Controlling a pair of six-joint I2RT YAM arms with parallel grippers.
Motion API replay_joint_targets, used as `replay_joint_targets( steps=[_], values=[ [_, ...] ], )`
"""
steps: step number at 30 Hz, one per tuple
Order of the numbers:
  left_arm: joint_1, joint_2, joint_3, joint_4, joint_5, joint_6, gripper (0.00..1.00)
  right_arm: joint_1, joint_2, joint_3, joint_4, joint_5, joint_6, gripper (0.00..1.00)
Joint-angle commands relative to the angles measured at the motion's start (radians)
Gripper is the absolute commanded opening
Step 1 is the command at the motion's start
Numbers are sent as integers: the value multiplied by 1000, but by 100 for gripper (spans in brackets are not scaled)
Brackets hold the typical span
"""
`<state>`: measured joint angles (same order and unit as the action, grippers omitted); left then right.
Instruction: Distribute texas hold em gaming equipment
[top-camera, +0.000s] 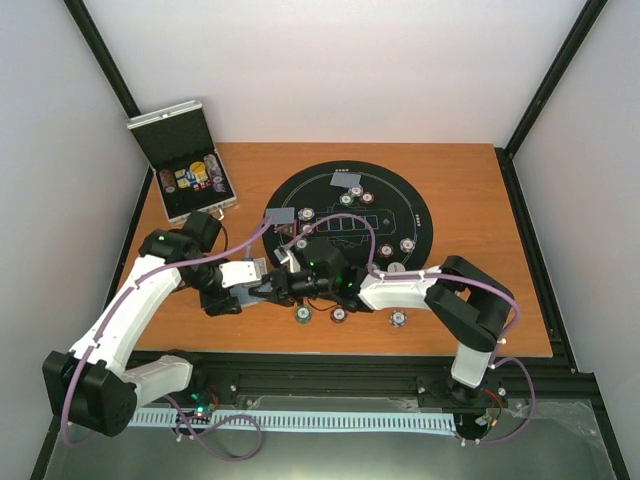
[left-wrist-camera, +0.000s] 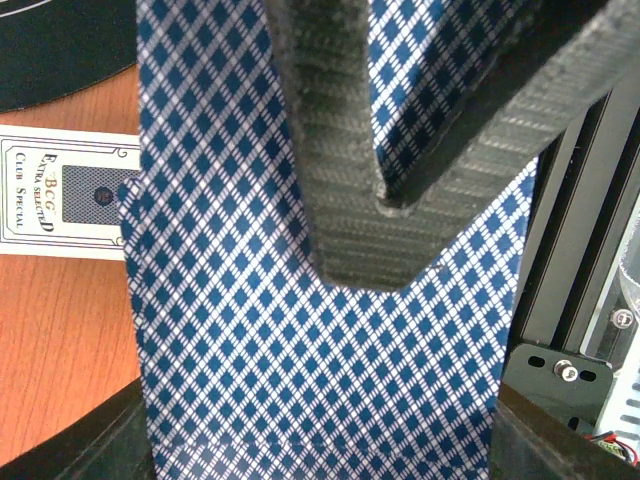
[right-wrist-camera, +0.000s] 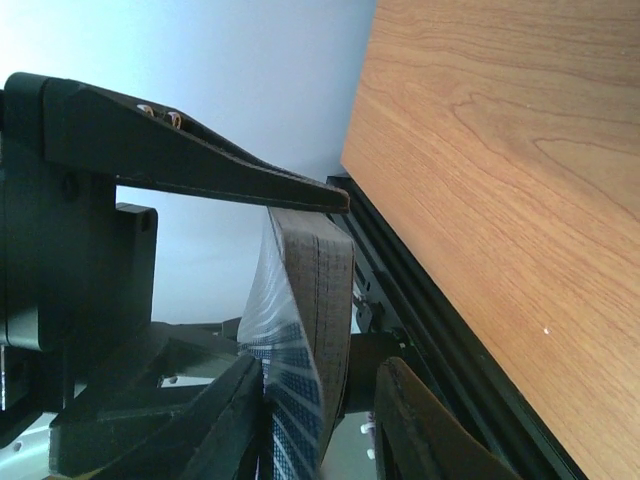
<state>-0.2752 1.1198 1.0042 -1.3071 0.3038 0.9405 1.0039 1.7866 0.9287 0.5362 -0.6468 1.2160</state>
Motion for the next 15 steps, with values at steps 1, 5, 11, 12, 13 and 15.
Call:
replay_joint_targets(
  steps=[1, 5, 11, 12, 13, 15],
  values=[
    [2, -30, 23, -6, 14, 25, 1, -4, -32, 6, -124, 3, -50, 31],
    [2, -35, 11, -1, 12, 29, 1, -4, -39, 11, -150, 4, -59, 30],
    [2, -43, 3, 1, 10, 33, 1, -4, -62, 19, -208, 12, -81, 26],
    [2, -42, 2, 2, 8, 33, 1, -4, -66, 20, -215, 15, -81, 26],
    [2, -44, 1, 3, 6, 35, 1, -4, -70, 19, -218, 17, -81, 26],
    [2, -46, -2, 5, 4, 35, 1, -4, -80, 24, -235, 23, -86, 22]
  ],
)
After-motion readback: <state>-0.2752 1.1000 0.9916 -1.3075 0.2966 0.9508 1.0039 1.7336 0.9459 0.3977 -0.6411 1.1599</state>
